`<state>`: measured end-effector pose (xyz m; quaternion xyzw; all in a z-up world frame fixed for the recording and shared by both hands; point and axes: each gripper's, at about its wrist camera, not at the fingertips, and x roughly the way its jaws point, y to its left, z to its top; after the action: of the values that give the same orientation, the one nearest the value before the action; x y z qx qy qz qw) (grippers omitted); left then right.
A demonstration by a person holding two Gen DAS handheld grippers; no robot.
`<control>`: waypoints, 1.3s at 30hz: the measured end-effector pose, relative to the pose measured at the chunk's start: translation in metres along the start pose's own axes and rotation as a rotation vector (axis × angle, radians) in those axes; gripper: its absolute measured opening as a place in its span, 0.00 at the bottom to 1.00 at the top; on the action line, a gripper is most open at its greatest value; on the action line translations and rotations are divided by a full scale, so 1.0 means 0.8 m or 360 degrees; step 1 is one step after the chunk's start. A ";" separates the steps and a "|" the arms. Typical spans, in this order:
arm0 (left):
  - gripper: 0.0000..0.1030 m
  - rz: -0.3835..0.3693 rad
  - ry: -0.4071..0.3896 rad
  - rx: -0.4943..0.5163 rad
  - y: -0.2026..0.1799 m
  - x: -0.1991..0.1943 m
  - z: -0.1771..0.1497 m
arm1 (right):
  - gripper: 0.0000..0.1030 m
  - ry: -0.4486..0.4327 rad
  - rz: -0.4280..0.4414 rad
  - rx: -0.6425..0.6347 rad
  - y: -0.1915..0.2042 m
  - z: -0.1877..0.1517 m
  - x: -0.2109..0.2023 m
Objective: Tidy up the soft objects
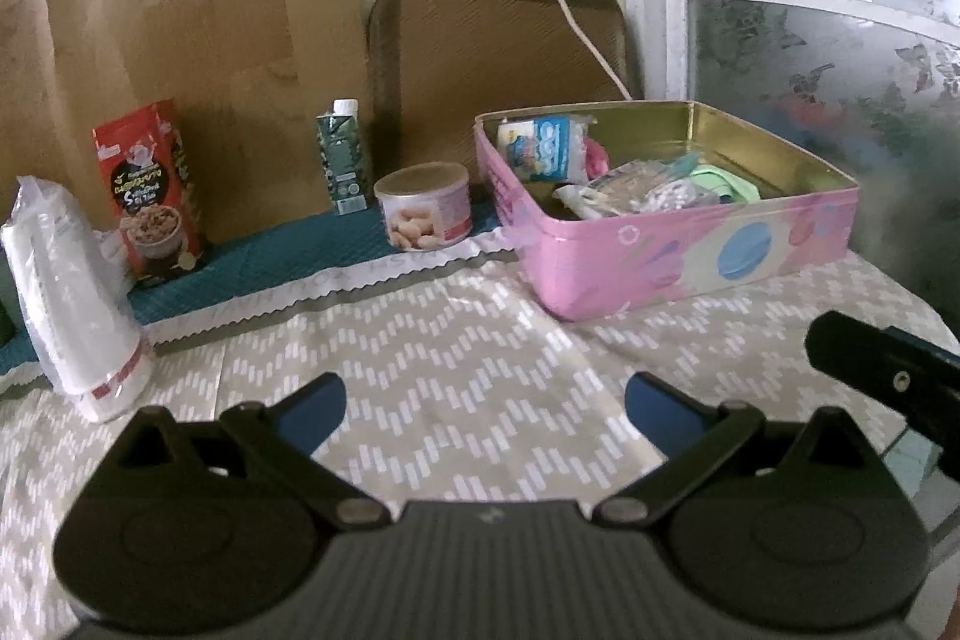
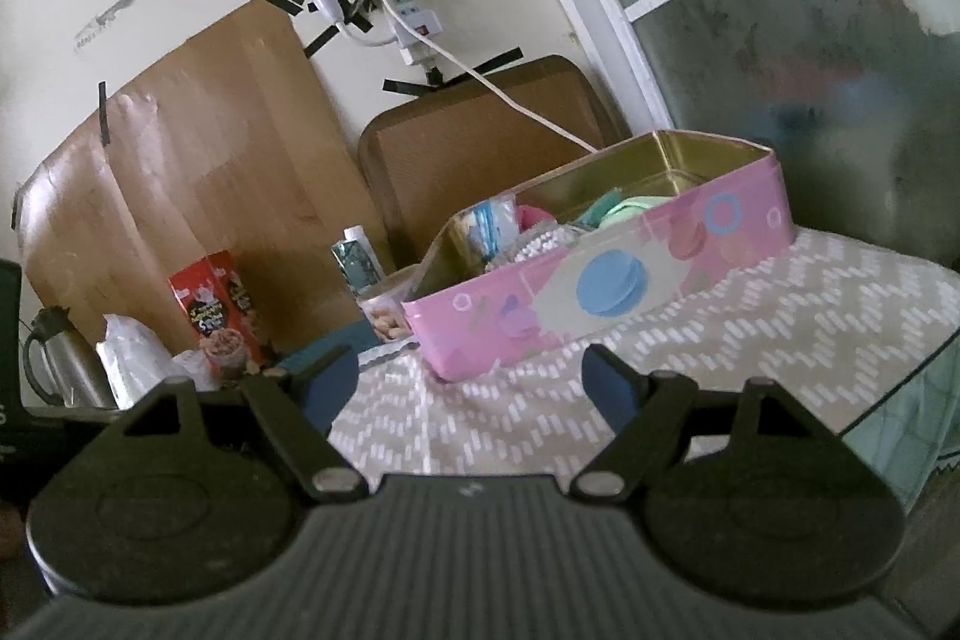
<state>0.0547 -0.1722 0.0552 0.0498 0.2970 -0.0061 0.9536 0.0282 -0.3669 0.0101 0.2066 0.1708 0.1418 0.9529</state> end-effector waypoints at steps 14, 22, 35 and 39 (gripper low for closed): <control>1.00 0.0080 0.0019 -0.0013 0.002 0.007 -0.002 | 0.82 -0.0005 -0.0003 -0.0018 -0.001 0.000 0.003; 1.00 0.0123 0.0015 -0.0042 0.007 0.008 0.000 | 0.85 -0.0022 0.0015 -0.0054 0.007 0.001 0.002; 1.00 0.0117 0.0023 -0.0048 0.007 0.015 0.000 | 0.85 -0.0038 -0.0009 -0.0102 0.008 0.001 0.002; 1.00 0.0134 0.0006 -0.0058 0.009 0.014 0.001 | 0.85 -0.0033 -0.0003 -0.0104 0.011 -0.001 0.003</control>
<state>0.0644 -0.1647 0.0504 0.0450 0.2964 0.0396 0.9532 0.0285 -0.3583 0.0125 0.1765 0.1565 0.1444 0.9610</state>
